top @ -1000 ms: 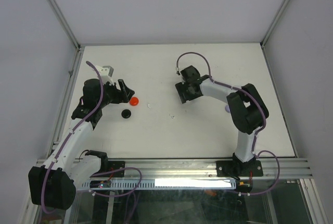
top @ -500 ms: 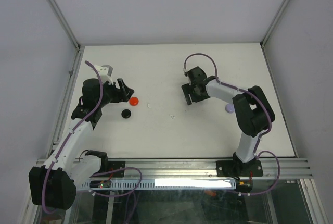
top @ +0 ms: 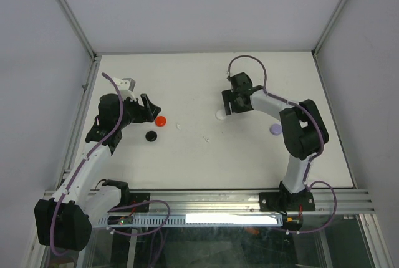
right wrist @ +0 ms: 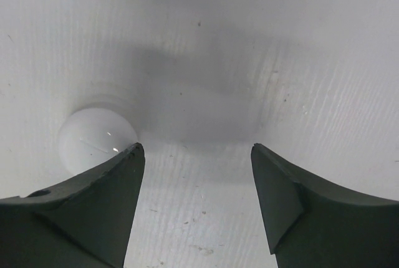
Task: Insert the wireless bluetooth earbuds into the charging case
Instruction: Adjust the charging case at the center of the board, then pick up the charging case at the center of the board.
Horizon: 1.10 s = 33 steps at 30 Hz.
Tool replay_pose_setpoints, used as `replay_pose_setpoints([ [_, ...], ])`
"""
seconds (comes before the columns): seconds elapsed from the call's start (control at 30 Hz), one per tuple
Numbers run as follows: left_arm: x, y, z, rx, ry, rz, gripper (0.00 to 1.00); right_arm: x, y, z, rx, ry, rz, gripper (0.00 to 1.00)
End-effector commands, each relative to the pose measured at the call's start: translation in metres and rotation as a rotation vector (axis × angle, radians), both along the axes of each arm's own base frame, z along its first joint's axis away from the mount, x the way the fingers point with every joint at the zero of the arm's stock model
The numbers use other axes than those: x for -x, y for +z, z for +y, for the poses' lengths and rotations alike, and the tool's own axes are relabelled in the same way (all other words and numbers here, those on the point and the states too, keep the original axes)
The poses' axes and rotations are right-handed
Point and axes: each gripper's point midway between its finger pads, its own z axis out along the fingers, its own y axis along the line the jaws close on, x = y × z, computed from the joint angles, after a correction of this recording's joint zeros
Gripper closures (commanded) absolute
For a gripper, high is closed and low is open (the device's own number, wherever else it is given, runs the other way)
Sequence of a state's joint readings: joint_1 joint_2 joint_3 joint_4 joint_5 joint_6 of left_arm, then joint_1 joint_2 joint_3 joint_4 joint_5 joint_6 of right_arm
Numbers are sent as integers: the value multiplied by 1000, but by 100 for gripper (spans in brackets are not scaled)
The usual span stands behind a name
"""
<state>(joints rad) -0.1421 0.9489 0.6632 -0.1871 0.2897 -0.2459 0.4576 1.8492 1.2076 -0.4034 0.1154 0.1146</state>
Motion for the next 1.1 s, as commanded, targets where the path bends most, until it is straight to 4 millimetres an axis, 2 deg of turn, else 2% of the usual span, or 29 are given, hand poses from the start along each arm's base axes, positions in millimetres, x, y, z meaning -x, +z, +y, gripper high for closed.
replay_pose_setpoints([
  [0.0,-6,12,1,10,0,-55,26,-29,35,10,-52,-47,-117,28],
  [0.17,-7,12,3,15,15,-48,25,-13,62,25,-65,-50,-165,26],
  [0.33,-8,12,6,20,25,-47,25,8,68,53,-88,-26,-190,24],
  [0.4,-8,12,6,21,25,-46,25,12,64,64,-103,4,-184,23],
  [0.5,-8,13,5,25,18,-48,25,12,54,70,-89,36,-165,22],
  [0.7,-7,14,5,26,19,-55,25,10,32,67,-39,33,-134,22],
  [0.83,-7,14,5,31,15,-54,25,12,17,71,-48,44,-103,25],
  [1.07,-7,14,2,42,0,-52,25,8,9,72,-53,38,-112,31],
])
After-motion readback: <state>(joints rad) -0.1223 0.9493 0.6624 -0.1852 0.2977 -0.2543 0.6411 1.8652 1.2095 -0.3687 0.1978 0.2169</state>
